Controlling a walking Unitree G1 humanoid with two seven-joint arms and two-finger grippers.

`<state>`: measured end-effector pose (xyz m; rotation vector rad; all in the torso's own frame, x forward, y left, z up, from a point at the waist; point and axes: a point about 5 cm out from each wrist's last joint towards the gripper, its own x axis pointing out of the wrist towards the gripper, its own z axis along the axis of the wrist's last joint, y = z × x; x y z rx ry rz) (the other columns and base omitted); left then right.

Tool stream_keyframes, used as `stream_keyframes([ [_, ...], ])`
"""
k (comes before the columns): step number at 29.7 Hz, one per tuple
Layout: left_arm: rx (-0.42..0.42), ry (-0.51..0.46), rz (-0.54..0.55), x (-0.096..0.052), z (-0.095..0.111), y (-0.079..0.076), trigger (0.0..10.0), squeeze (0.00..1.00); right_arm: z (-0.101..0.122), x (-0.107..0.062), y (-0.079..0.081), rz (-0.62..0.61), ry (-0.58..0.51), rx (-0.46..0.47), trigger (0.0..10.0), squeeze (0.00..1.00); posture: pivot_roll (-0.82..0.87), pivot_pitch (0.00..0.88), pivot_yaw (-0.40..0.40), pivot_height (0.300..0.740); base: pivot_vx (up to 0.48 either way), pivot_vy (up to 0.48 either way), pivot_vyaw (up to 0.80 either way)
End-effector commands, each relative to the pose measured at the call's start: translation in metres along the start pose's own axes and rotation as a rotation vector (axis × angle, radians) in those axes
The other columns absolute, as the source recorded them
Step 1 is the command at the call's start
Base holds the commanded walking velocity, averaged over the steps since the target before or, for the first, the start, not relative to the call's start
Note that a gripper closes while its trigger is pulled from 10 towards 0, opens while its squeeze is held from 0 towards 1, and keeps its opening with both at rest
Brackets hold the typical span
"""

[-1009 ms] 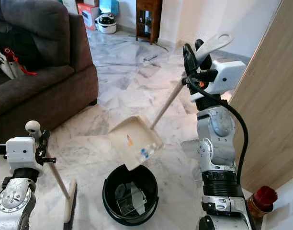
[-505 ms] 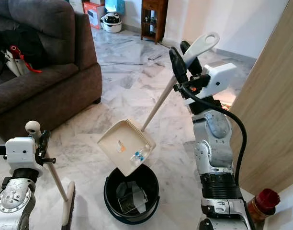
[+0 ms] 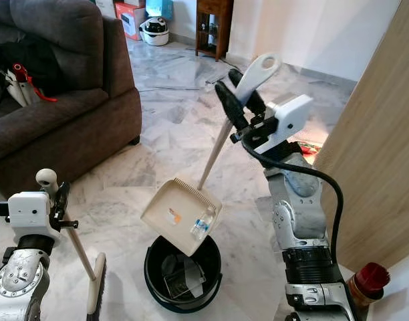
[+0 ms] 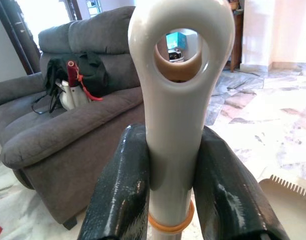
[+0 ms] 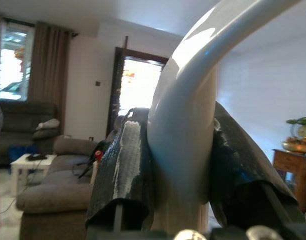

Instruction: Sweep floor

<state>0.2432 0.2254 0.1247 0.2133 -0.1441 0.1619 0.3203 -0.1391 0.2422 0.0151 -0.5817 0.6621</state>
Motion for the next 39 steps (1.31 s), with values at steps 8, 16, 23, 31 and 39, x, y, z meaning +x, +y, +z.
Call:
stream_keyframes([
  [8, 0.011, -0.05, -0.004, 0.001, 0.01, 0.002, 10.0, 0.0, 0.03, 0.01, 0.007, 0.05, -0.14, -0.09, 10.0, 0.0, 0.08, 0.0, -0.005, 0.74, 0.0, 0.0, 0.0],
  [16, 0.011, -0.047, -0.007, 0.001, 0.009, 0.002, 10.0, 0.0, 0.04, 0.012, 0.009, 0.044, -0.18, -0.146, 10.0, 0.0, 0.08, 0.0, -0.001, 0.74, 0.0, 0.0, 0.0],
  [23, 0.014, -0.045, -0.011, 0.002, 0.009, 0.003, 10.0, 0.0, 0.041, 0.012, 0.01, 0.062, -0.18, -0.152, 10.0, 0.0, 0.08, 0.0, 0.001, 0.74, 0.0, 0.0, 0.0],
  [31, 0.012, -0.042, -0.014, 0.001, 0.008, 0.002, 10.0, 0.0, 0.034, 0.009, 0.018, 0.151, -0.122, -0.077, 10.0, 0.0, 0.08, 0.0, 0.001, 0.74, 0.0, 0.0, 0.0],
  [39, 0.013, -0.04, -0.014, 0.001, 0.008, 0.002, 10.0, 0.0, 0.035, 0.009, 0.015, 0.13, -0.129, -0.095, 10.0, 0.0, 0.09, 0.0, -0.001, 0.74, 0.0, 0.0, 0.0],
])
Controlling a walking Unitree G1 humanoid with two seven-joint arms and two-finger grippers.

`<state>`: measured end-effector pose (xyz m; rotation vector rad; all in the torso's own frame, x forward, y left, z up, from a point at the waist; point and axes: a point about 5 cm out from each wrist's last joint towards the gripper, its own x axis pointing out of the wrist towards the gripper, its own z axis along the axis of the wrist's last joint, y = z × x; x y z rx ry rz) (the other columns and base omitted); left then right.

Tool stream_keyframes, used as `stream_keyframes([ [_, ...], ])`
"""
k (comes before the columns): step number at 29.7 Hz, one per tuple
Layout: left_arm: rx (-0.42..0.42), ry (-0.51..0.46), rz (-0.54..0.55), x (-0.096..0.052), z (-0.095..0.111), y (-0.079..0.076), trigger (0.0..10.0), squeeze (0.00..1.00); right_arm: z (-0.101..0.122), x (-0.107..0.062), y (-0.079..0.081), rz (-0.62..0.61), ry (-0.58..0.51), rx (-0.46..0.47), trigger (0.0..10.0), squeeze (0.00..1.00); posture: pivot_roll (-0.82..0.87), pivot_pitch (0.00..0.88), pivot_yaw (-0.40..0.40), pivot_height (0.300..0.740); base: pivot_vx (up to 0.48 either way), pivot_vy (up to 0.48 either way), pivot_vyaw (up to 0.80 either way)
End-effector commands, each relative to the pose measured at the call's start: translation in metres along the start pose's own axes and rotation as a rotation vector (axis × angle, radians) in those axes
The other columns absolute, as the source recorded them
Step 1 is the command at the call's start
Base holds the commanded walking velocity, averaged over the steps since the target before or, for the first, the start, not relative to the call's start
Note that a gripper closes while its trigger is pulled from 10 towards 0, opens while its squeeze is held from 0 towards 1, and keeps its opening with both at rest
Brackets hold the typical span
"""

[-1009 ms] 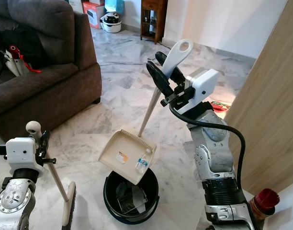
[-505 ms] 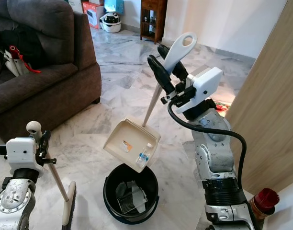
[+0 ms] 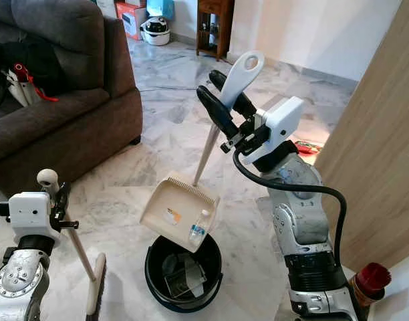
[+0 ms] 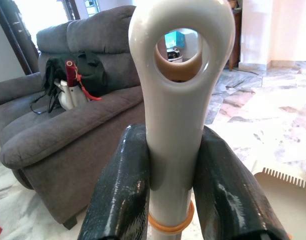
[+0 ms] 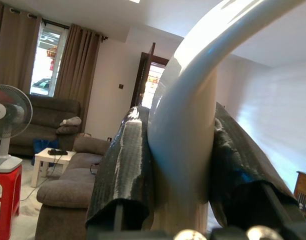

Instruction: Sweep floor

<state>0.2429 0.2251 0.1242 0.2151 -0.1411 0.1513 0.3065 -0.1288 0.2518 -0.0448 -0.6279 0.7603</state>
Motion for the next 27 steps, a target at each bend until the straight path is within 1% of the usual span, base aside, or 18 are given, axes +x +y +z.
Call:
stream_keyframes([
  [1, 0.012, -0.041, -0.002, 0.0009, 0.0083, 0.0024, 10.0, 0.0, 0.0221, 0.0078, -0.0012, 0.017, -0.098, -0.065, 10.0, 0.0, 0.09, 0.0, -0.002, 0.74, 0.0, 0.0, 0.0],
  [4, 0.012, -0.041, -0.001, 0.0007, 0.0081, 0.0025, 10.0, 0.0, 0.0236, 0.0088, -0.0054, -0.029, -0.111, -0.092, 10.0, 0.0, 0.09, 0.0, -0.002, 0.74, 0.0, 0.0, 0.0],
  [11, 0.012, -0.038, 0.0, -0.0001, 0.0075, 0.0024, 10.0, 0.0, 0.0242, 0.009, -0.0063, -0.035, -0.11, -0.102, 10.0, 0.0, 0.09, 0.0, -0.004, 0.74, 0.0, 0.0, 0.0],
  [13, 0.012, -0.039, 0.0, -0.0002, 0.0075, 0.0025, 10.0, 0.0, 0.0254, 0.0095, -0.0086, -0.061, -0.119, -0.117, 10.0, 0.0, 0.09, 0.0, -0.004, 0.74, 0.0, 0.0, 0.0],
  [15, 0.011, -0.038, 0.001, -0.0003, 0.0073, 0.0025, 10.0, 0.0, 0.0245, 0.0098, -0.0086, -0.06, -0.115, -0.095, 10.0, 0.0, 0.09, 0.0, -0.004, 0.74, 0.0, 0.0, 0.0],
  [17, 0.012, -0.037, -0.001, -0.0001, 0.0072, 0.0024, 10.0, 0.0, 0.0215, 0.01, -0.0058, -0.027, -0.095, -0.043, 10.0, 0.0, 0.08, 0.0, -0.003, 0.74, 0.0, 0.0, 0.0],
  [19, 0.012, -0.036, 0.0, -0.0003, 0.0071, 0.0025, 10.0, 0.0, 0.02, 0.0095, -0.0035, -0.008, -0.083, -0.029, 10.0, 0.0, 0.08, 0.0, -0.004, 0.74, 0.0, 0.0, 0.0],
  [23, 0.012, -0.035, -0.001, -0.0005, 0.007, 0.0025, 10.0, 0.0, 0.0191, 0.0093, -0.0047, -0.032, -0.08, -0.044, 10.0, 0.0, 0.09, 0.0, -0.003, 0.74, 0.0, 0.0, 0.0],
  [27, 0.013, -0.035, 0.0, -0.0004, 0.0069, 0.0029, 10.0, 0.0, 0.0177, 0.0097, -0.0051, -0.034, -0.073, -0.021, 10.0, 0.0, 0.09, 0.0, -0.003, 0.74, 0.0, 0.0, 0.0],
])
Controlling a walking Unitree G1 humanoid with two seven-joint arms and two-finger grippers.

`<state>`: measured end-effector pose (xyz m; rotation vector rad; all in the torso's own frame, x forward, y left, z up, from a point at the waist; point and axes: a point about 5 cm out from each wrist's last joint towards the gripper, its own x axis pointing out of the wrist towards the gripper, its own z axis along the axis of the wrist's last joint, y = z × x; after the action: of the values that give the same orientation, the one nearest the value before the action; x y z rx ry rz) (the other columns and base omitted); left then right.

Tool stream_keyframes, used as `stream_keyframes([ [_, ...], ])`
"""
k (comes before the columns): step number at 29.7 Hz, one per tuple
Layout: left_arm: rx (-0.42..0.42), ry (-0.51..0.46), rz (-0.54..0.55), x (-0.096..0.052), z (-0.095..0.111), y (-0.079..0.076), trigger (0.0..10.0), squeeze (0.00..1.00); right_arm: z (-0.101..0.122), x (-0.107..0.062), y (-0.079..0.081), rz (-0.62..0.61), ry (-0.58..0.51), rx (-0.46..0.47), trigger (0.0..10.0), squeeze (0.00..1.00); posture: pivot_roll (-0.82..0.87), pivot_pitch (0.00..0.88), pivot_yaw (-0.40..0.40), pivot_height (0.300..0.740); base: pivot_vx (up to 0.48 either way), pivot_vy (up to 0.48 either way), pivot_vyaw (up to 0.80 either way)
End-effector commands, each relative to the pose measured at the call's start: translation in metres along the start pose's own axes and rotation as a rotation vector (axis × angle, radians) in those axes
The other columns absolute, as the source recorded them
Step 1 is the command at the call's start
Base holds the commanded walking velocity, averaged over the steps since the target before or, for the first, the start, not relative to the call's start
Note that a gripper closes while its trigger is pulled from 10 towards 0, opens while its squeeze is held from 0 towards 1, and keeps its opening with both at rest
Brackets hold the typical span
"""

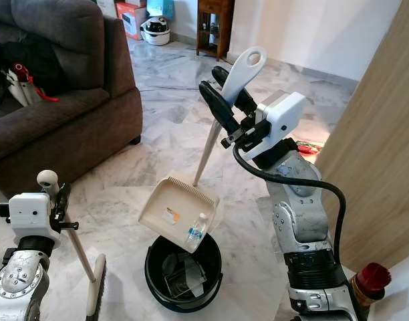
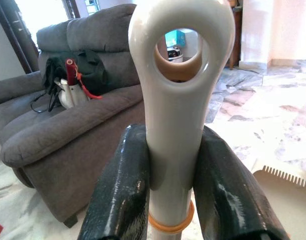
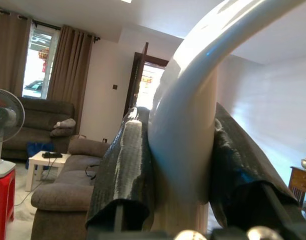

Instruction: Sweep floor

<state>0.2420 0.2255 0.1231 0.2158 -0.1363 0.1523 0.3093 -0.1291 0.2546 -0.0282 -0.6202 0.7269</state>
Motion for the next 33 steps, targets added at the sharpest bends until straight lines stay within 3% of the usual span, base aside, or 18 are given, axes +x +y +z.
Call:
stream_keyframes([
  [1, 0.013, -0.04, 0.0, 0.001, 0.008, 0.003, 10.0, 0.0, 0.017, 0.007, -0.002, 0.004, -0.08, -0.032, 10.0, 0.0, 0.09, 0.0, -0.003, 0.74, 0.0, 0.0, 0.0],
  [5, 0.014, -0.04, 0.0, 0.001, 0.008, 0.003, 10.0, 0.0, 0.024, 0.007, -0.01, -0.076, -0.125, -0.118, 10.0, 0.0, 0.09, 0.0, -0.002, 0.74, 0.0, 0.0, 0.0],
  [9, 0.012, -0.036, -0.004, 0.0, 0.007, 0.002, 10.0, 0.0, 0.019, 0.008, -0.005, -0.022, -0.087, -0.052, 10.0, 0.0, 0.09, 0.0, -0.001, 0.74, 0.0, 0.0, 0.0],
  [17, 0.009, -0.034, -0.008, 0.0, 0.006, 0.0, 10.0, 0.0, 0.012, 0.006, -0.01, -0.085, -0.053, -0.079, 10.0, 0.0, 0.09, 0.0, -0.002, 0.74, 0.0, 0.0, 0.0],
  [20, 0.007, -0.035, -0.008, 0.0, 0.006, 0.0, 10.0, 0.0, 0.008, 0.004, -0.025, -0.203, -0.021, -0.134, 10.0, 0.0, 0.09, 0.0, -0.005, 0.74, 0.0, 0.0, 0.0],
  [23, 0.006, -0.036, -0.008, 0.0, 0.006, 0.0, 10.0, 0.0, 0.008, 0.003, -0.029, -0.225, -0.016, -0.142, 10.0, 0.0, 0.09, 0.0, -0.005, 0.74, 0.0, 0.0, 0.0],
  [24, 0.005, -0.036, -0.007, 0.0, 0.006, -0.001, 10.0, 0.0, 0.009, 0.0, -0.04, -0.316, -0.014, -0.161, 10.0, 0.0, 0.08, 0.0, -0.005, 0.74, 0.0, 0.0, 0.0],
  [28, 0.0, -0.037, -0.009, 0.0, 0.006, -0.002, 10.0, 0.0, 0.011, -0.015, -0.072, -0.579, 0.051, -0.346, 10.0, 0.0, 0.08, 0.0, -0.007, 0.74, 0.0, 0.0, 0.0],
  [33, -0.003, -0.039, -0.008, 0.001, 0.006, -0.002, 10.0, 0.0, 0.013, -0.025, -0.083, -0.683, 0.073, -0.459, 10.0, 0.0, 0.08, 0.0, -0.008, 0.74, 0.0, 0.0, 0.0],
])
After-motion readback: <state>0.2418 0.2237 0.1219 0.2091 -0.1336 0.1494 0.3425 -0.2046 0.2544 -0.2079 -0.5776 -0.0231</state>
